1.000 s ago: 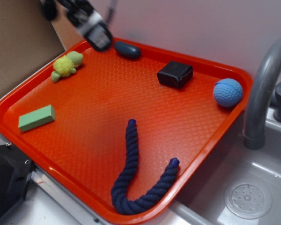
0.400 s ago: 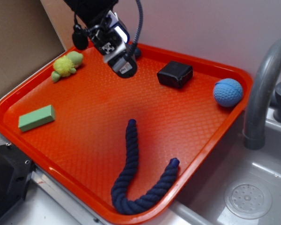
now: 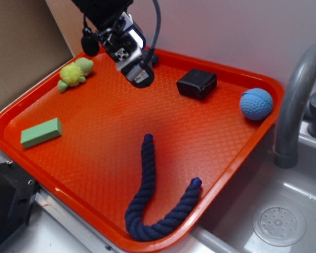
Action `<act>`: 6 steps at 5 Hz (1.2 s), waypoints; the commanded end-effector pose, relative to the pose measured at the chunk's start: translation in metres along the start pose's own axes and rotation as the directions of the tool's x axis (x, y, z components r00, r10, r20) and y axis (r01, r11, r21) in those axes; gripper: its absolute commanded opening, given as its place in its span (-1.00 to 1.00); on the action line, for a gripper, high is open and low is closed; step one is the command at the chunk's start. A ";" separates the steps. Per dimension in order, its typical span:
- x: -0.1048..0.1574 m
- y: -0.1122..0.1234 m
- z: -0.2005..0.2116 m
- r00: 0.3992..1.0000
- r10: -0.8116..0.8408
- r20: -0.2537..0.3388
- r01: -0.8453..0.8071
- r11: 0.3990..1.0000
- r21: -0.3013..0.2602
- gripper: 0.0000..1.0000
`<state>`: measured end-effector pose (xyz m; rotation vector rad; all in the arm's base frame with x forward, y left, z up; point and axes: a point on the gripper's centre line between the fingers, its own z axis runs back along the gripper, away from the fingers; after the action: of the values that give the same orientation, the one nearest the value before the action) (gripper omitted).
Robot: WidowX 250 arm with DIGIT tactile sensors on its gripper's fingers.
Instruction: Grab the blue ball.
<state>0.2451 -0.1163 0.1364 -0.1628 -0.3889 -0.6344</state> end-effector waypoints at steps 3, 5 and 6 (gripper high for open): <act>0.068 -0.042 -0.088 0.979 -0.166 -0.118 0.170 0.985 0.030 1.00; 0.078 -0.041 -0.130 0.976 -0.170 -0.135 0.172 0.985 0.001 1.00; 0.078 -0.042 -0.138 0.977 -0.156 -0.147 0.159 0.987 0.013 -1.00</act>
<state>0.3222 -0.2144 0.0367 -0.0679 -0.2513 -0.7688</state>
